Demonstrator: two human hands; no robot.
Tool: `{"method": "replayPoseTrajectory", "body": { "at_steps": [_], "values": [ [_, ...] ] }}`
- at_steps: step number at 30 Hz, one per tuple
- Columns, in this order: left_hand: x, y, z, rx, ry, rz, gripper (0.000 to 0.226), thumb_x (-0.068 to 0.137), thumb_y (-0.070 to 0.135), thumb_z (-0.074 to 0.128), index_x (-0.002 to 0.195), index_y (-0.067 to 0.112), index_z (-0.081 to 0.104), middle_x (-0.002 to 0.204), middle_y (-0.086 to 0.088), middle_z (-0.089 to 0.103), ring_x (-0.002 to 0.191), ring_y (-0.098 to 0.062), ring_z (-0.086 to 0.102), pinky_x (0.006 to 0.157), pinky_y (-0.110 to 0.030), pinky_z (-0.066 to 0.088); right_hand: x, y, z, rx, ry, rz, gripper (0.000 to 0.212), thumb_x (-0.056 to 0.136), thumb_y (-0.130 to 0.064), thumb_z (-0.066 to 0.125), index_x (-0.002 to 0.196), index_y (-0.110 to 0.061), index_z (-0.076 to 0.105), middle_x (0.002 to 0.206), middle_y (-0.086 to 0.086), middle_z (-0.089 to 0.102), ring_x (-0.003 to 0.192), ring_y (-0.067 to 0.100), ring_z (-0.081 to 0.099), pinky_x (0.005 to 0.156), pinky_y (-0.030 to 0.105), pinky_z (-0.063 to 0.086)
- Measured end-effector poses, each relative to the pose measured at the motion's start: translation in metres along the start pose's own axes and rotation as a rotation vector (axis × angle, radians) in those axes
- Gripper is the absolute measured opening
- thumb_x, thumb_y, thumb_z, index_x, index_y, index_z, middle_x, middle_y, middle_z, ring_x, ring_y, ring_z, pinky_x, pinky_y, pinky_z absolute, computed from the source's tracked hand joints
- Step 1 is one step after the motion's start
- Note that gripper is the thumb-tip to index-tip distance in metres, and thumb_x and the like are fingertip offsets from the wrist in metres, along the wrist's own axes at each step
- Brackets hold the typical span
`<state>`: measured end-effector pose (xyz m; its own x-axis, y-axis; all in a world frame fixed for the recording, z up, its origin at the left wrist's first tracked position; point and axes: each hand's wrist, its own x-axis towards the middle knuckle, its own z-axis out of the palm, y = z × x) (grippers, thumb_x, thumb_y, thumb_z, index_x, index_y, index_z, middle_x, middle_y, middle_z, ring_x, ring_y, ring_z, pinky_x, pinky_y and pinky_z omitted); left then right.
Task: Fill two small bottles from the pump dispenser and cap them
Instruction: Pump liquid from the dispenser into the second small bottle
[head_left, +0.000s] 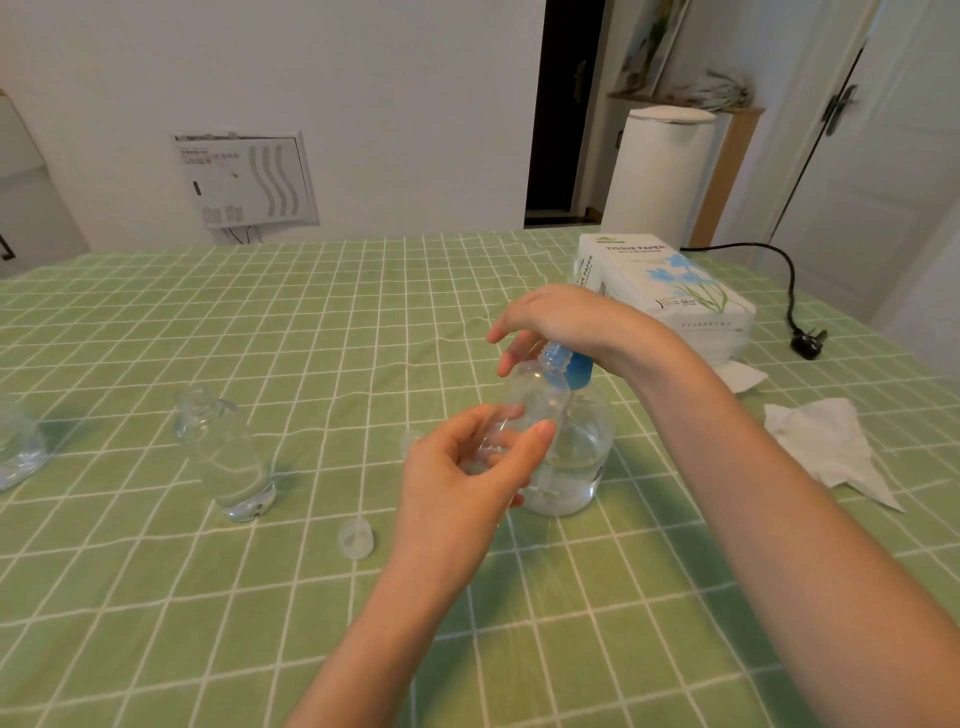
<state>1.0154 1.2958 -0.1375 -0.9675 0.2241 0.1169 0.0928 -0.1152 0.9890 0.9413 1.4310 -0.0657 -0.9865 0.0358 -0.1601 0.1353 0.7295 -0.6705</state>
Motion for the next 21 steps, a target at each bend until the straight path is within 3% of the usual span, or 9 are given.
{"method": "replayPoseTrajectory", "body": {
  "at_steps": [3,6,11,17,21],
  "values": [
    [0.001,-0.001,0.0,0.01,0.009,-0.001,0.023,0.072,0.028,0.073,0.093,0.021,0.07,0.066,0.005,0.067,0.054,-0.003,0.059,0.047,-0.012,0.045,0.0,0.0,0.001,0.008,0.001,0.011,0.022,0.095,-0.023,0.047,0.103,-0.016,0.066,0.108,0.01,0.069,0.098,0.025,0.062,0.082,0.031,0.046],
    [0.001,0.001,0.0,-0.006,0.0,0.005,0.02,0.073,0.026,0.073,0.093,0.022,0.07,0.067,0.003,0.068,0.055,-0.004,0.059,0.047,-0.012,0.045,0.001,-0.003,-0.004,-0.045,0.015,0.025,0.022,0.094,-0.028,0.047,0.103,-0.018,0.065,0.116,0.011,0.065,0.108,0.028,0.059,0.092,0.038,0.045],
    [0.002,0.003,0.002,-0.022,-0.011,0.007,0.017,0.072,0.028,0.073,0.089,0.026,0.07,0.069,0.007,0.07,0.056,-0.004,0.062,0.049,-0.012,0.048,0.001,-0.009,-0.01,-0.086,0.025,0.033,0.027,0.093,-0.031,0.048,0.11,-0.018,0.064,0.112,0.012,0.067,0.108,0.03,0.06,0.094,0.044,0.046],
    [0.001,0.002,0.0,-0.025,-0.011,0.011,0.013,0.073,0.028,0.073,0.086,0.027,0.07,0.066,0.006,0.068,0.056,-0.004,0.06,0.048,-0.012,0.046,0.001,-0.007,-0.005,-0.031,0.013,0.031,0.026,0.093,-0.029,0.049,0.107,-0.016,0.066,0.1,0.006,0.072,0.106,0.027,0.063,0.097,0.043,0.046],
    [0.001,0.002,0.0,-0.022,-0.003,0.005,0.014,0.073,0.028,0.073,0.086,0.026,0.071,0.064,0.006,0.067,0.054,-0.003,0.058,0.045,-0.01,0.043,0.001,-0.004,-0.004,0.002,0.016,0.027,0.025,0.093,-0.027,0.049,0.106,-0.015,0.067,0.106,0.009,0.071,0.101,0.025,0.063,0.088,0.035,0.047]
  ]
}}
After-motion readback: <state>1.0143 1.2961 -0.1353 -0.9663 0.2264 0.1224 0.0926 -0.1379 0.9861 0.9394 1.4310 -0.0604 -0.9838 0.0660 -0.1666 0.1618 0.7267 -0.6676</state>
